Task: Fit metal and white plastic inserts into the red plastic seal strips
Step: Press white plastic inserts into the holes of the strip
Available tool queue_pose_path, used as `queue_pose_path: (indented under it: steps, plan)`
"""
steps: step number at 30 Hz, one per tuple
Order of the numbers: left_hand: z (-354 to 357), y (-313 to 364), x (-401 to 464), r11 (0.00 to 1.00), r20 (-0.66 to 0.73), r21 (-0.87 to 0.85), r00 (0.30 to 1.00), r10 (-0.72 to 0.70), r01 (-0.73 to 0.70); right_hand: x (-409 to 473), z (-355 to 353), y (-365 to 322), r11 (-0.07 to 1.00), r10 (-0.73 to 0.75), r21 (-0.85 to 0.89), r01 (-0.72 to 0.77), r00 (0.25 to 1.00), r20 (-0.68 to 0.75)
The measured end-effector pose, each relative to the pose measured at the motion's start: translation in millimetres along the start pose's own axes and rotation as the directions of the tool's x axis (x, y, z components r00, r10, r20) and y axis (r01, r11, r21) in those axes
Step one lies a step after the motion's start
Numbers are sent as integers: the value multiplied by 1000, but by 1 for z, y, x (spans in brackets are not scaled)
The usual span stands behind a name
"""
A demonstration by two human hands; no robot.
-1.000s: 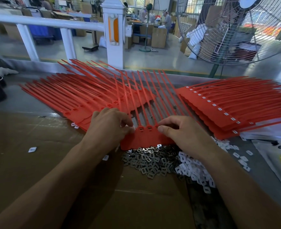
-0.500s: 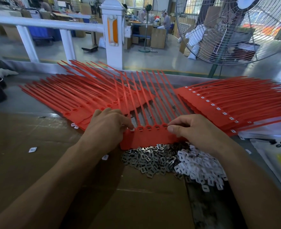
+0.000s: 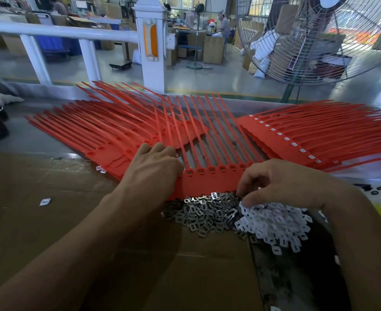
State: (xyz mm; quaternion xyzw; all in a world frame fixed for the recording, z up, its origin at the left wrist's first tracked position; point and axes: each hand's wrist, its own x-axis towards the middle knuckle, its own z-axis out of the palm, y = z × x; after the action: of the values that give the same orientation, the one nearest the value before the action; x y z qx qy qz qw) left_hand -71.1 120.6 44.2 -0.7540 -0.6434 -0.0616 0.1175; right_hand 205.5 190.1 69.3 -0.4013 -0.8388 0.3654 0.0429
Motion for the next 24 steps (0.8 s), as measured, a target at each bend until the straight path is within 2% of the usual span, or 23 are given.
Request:
queue_pose_path:
  steps: [4, 10, 14, 20, 24]
  plan:
    - [0, -1, 0, 999, 14, -46, 1000, -19, 19, 0, 3, -3, 989, 20, -147, -19, 1000, 7]
    - [6, -5, -2, 984, 6, -161, 997, -75, 75, 2, 5, -3, 989, -29, -146, 28, 1000, -2]
    - [9, -5, -3, 963, -43, -248, 991, -124, 109, 5, 6, -2, 997, -53, -64, 52, 999, -8]
    - [14, -5, -5, 935, -150, -341, 976, -160, 101, 6, 9, -2, 991, -99, 81, 107, 991, -89]
    - [14, 3, -2, 858, -233, -512, 968, -92, -42, 12, 16, -8, 975, -110, 175, 138, 981, -161]
